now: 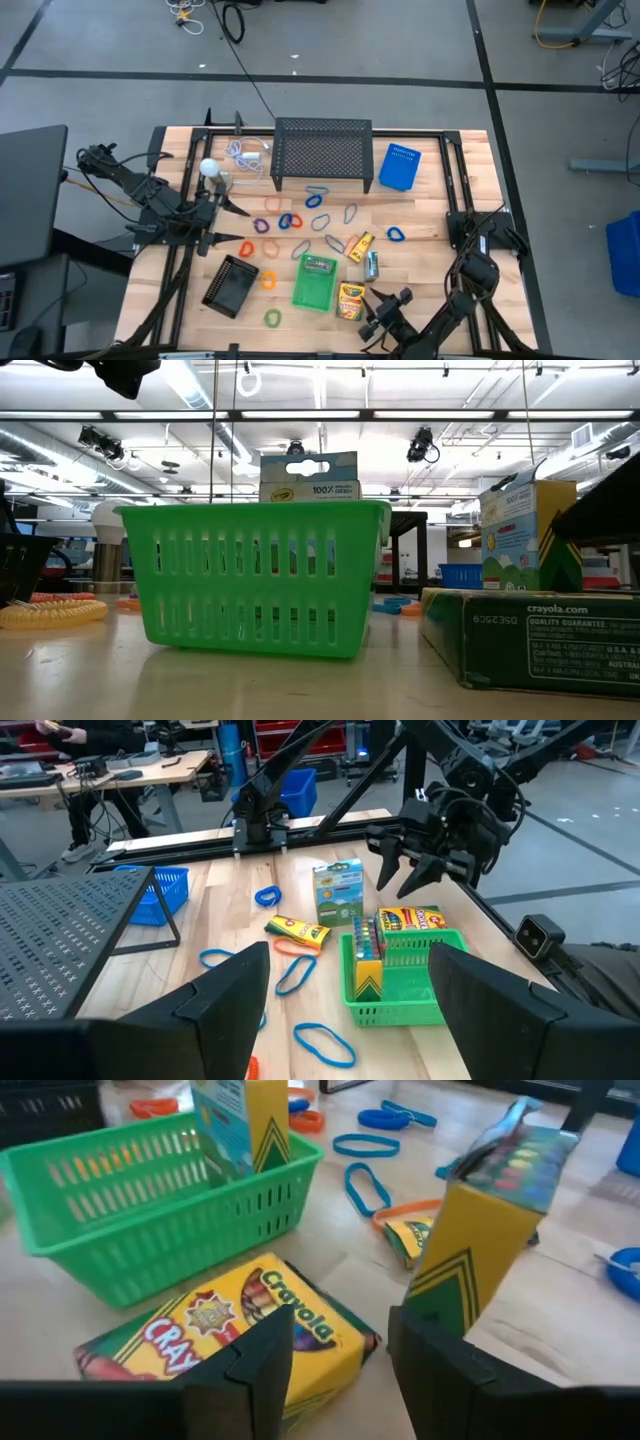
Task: Pick & Place Office Desk Supplies
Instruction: Put the crayon box into the green bin
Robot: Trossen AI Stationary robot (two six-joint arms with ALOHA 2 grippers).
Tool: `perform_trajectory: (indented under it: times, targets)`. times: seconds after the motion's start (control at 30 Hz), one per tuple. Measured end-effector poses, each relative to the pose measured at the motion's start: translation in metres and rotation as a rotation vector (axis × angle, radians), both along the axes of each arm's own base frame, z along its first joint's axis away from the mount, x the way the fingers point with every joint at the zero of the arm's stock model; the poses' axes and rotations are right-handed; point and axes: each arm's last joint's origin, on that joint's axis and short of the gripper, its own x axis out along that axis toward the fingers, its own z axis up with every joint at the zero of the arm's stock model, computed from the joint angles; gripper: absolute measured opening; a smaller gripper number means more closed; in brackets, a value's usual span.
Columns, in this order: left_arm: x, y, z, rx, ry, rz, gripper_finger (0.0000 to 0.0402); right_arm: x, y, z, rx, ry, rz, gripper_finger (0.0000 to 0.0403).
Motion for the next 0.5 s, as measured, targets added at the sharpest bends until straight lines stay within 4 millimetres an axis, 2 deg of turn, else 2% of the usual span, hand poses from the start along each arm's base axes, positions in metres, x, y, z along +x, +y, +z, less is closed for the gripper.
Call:
perform_trajectory:
  times: [0.23, 0.5]
  targets:
    - [0.0000, 0.0000, 0.0000, 0.019, -0.002, -0.004, 0.0283, 0.0066, -0.0060, -0.0047, 0.108, 0.116, -0.111, 0.0172]
    - [0.0000, 0.0000, 0.0000, 0.022, -0.003, -0.005, 0.0283, 0.0081, -0.0056, -0.0044, 0.118, 0.067, -0.111, 0.0172]
